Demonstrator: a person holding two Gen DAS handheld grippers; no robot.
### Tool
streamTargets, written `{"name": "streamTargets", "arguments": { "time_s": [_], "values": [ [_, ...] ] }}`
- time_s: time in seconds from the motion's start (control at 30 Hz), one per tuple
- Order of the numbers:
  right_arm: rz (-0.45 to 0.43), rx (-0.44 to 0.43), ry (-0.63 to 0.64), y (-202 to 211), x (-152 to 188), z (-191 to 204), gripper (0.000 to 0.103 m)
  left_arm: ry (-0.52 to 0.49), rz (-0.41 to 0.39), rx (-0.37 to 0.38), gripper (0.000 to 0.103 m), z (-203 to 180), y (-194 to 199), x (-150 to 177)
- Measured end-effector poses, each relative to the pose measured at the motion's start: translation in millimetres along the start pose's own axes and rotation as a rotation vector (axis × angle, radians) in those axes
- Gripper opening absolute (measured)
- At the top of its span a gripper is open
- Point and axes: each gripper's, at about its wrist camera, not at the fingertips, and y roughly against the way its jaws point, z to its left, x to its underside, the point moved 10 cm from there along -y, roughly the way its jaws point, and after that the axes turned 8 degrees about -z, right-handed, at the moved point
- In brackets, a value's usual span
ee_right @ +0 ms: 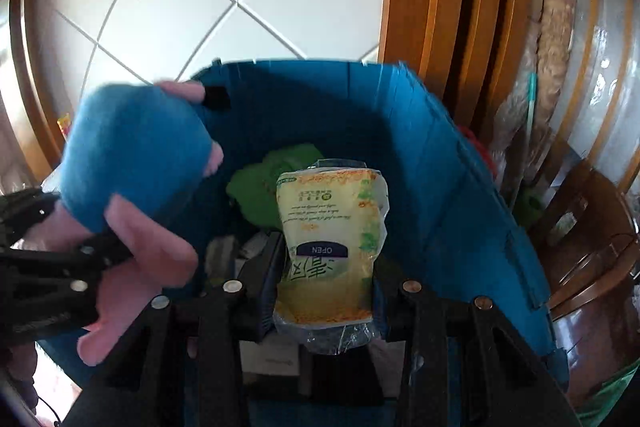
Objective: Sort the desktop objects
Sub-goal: 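Carry the plush pig and snack packet over the blue bin with both tools, then open both tools to drop the pig and packet into the bin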
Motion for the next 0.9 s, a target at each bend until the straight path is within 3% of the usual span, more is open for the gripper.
{"name": "streamTargets", "arguments": {
  "time_s": [0.33, 0.47, 0.7, 0.9],
  "values": [
    [-0.012, -0.067, 0.004, -4.6, 16.4, -12.9, 0.038, 0.037, -0.03, -0.143, 0.064, 10.0, 4.8, 0.8],
    [-0.031, -0.085, 0.027, -1.2, 11.0, -11.3, 0.038, 0.045, -0.035, -0.153, 0.065, 16.7, 0.7, -1.7],
    [-0.032, -0.078, 0.021, -2.1, 7.0, -11.1, 0.039, 0.035, -0.048, -0.154, 0.078, 13.3, 1.9, -4.5],
    [-0.049, -0.073, 0.015, -3.3, 2.6, -15.1, 0.039, 0.03, -0.078, -0.153, 0.081, 13.4, 5.8, -9.4]
  ]
}}
